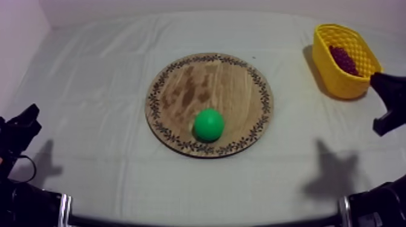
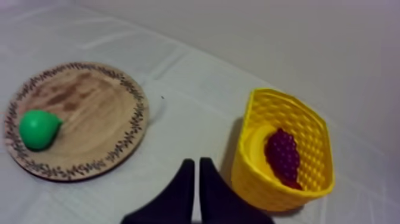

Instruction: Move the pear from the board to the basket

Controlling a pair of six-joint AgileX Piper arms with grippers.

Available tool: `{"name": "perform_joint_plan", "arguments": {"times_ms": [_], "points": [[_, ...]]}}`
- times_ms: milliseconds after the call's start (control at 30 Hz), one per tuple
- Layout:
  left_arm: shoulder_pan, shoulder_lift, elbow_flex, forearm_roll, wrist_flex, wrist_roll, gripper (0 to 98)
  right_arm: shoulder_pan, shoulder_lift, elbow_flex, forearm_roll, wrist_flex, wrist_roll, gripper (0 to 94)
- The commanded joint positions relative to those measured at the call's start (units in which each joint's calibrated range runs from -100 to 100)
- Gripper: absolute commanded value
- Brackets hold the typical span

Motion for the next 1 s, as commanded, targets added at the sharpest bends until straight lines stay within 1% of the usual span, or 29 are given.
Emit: {"name": "perform_joint_plan", "arguments": {"times_ms": [0, 133, 267, 433, 533, 733, 867, 967], "points": [[0.0, 0.0, 0.0, -0.02, 0.0, 0.0, 0.1, -2.3, 7.3, -9.3, 0.8, 2.6, -1.8, 0.3], [0.0, 0.0, 0.0, -0.02, 0.0, 0.0, 0.1, -5.3, 16.1, -18.3, 2.4, 7.7, -4.7, 0.4], [0.0, 0.0, 0.0, -0.02, 0.0, 0.0, 0.1, -8.8, 25.3, -28.4, 4.4, 14.1, -8.4, 0.4], [0.0, 0.0, 0.0, -0.02, 0.0, 0.0, 0.1, -14.3, 35.8, -40.9, 7.2, 22.8, -13.2, 0.4], [0.0, 0.0, 0.0, -0.02, 0.0, 0.0, 0.1, -18.2, 41.4, -46.7, 9.4, 27.4, -16.4, 0.4], [0.0, 0.0, 0.0, -0.02, 0.0, 0.0, 0.1, -23.5, 51.6, -57.7, 12.5, 36.2, -22.4, 0.4], [0.0, 0.0, 0.0, -0.02, 0.0, 0.0, 0.1, -26.5, 57.7, -63.8, 14.8, 41.4, -25.9, 0.3], [0.0, 0.0, 0.0, -0.02, 0.0, 0.0, 0.1, -28.1, 61.9, -67.2, 15.7, 44.6, -27.8, 0.3]]}}
